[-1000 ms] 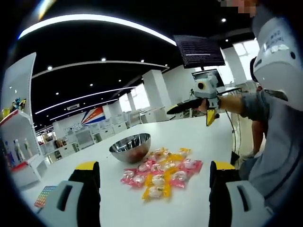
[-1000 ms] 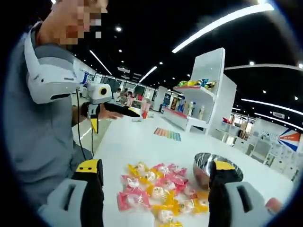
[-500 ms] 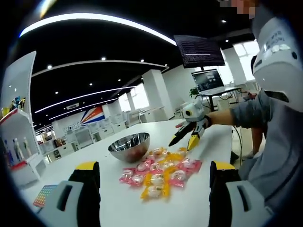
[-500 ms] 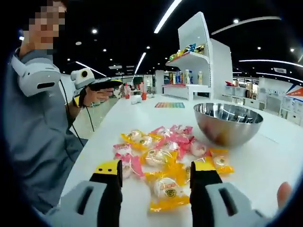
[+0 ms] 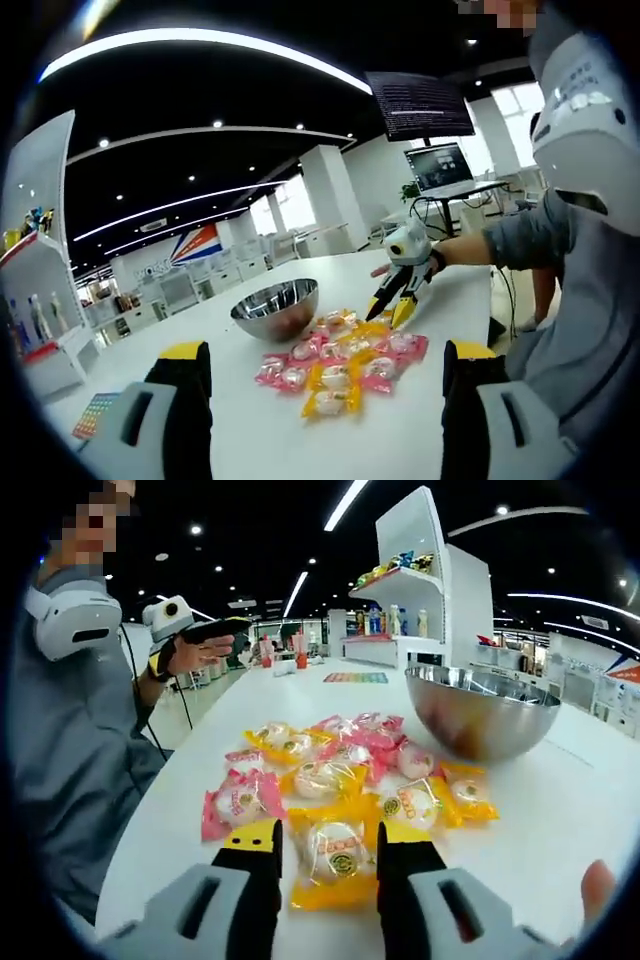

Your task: Pick up the marshmallows scattered on the table and place them into the bowl on the table

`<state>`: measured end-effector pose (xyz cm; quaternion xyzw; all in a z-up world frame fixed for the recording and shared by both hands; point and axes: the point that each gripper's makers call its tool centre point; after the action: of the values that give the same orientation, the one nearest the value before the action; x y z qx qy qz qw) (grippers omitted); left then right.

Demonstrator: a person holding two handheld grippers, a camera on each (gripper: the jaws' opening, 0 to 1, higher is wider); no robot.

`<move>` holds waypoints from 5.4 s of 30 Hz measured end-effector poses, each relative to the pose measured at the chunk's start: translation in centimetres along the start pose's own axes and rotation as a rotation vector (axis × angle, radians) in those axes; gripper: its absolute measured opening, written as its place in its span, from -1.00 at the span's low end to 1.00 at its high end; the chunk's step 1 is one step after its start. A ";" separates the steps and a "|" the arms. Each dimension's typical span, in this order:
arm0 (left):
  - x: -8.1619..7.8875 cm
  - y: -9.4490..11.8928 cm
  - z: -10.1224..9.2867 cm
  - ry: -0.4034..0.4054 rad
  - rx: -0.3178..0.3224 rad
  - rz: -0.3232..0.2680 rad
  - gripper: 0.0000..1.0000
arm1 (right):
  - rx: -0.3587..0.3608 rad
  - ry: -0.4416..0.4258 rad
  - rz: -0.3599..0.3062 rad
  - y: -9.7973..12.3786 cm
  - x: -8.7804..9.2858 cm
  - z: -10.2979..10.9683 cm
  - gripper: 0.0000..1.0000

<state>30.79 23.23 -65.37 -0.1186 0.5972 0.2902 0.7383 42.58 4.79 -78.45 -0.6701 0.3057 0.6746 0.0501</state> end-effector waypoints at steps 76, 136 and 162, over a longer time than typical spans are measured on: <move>-0.8 0.2 0.9 -0.024 -0.031 0.010 0.91 | 0.509 0.256 -0.489 18.6 -22.4 3.3 -0.69; 0.5 1.6 -0.5 -0.022 -0.027 0.039 0.91 | 0.587 -0.155 0.265 -16.4 -6.5 -17.0 -0.57; -0.2 1.4 -0.2 -0.017 -0.034 0.017 0.91 | 0.610 -0.209 -0.010 -15.0 -11.5 -17.0 0.23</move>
<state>29.85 24.22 -65.02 -0.1235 0.5868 0.3077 0.7387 65.73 12.66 -71.39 -0.5527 0.4837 0.6169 0.2829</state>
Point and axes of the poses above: the point that each gripper's makers call its tool centre point, and the gripper's own axes: y roughly backward along the fingers, z roughly to its left, x roughly out of its underside, and after that the axes turned 14 degrees about x, right-handed
